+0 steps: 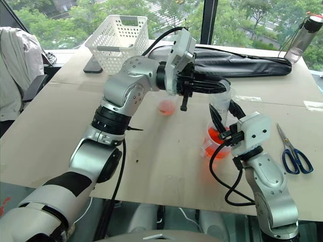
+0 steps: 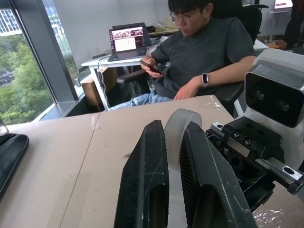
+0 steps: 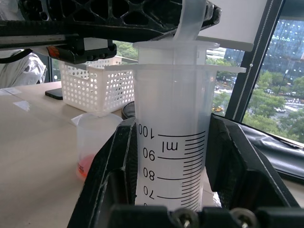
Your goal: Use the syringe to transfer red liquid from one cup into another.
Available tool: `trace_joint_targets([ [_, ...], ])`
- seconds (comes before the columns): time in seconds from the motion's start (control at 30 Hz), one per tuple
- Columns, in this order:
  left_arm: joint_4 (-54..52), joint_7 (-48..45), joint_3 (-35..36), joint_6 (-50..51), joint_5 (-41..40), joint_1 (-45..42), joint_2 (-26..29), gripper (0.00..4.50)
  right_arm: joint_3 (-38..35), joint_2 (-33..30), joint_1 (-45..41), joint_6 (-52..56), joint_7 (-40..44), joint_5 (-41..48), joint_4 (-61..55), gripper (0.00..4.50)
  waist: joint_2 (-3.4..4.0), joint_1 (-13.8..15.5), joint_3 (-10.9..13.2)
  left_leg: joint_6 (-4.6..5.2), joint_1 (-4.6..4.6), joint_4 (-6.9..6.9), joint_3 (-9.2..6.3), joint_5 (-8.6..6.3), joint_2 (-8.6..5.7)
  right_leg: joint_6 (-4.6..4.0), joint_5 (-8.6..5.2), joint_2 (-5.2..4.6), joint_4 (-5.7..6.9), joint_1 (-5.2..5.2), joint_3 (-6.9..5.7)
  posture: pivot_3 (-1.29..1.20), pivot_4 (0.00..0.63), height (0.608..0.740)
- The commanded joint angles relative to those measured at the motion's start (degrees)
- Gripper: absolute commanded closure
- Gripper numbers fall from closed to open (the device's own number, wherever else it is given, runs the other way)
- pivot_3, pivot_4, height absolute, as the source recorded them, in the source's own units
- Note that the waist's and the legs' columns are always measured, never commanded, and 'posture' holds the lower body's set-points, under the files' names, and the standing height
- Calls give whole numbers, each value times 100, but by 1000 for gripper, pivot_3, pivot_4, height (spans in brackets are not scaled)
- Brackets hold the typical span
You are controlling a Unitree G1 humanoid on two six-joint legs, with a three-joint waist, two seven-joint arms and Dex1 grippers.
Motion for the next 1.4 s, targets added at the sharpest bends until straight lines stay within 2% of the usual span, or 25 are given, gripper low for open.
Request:
trace_joint_targets([
  [0.03, -186, 185, 223, 31, -42, -279, -78, 4500, -34, -41, 93, 35, 4, 67, -235, 2971, 0, 0, 0, 0, 0, 0, 0, 0, 0, 0, 0, 0, 0, 0, 0, 0, 150, 724],
  [0.63, 262, 410, 437, 35, 63, -653, -216, 4500, 62, -71, 669, 58, -15, 42, -378, 2979, 0, 2, 0, 0, -1, 1, -1, 0, 0, 1, -1, 0, 2, 0, 0, 0, 150, 724],
  [1.4, 619, 447, 477, -139, 101, -847, -179, 4500, 113, -59, 548, 100, -71, 37, -390, 2983, 0, 2, 0, 0, -1, 2, -1, 0, 0, 3, -2, 0, 2, 0, 0, 0, 150, 724],
])
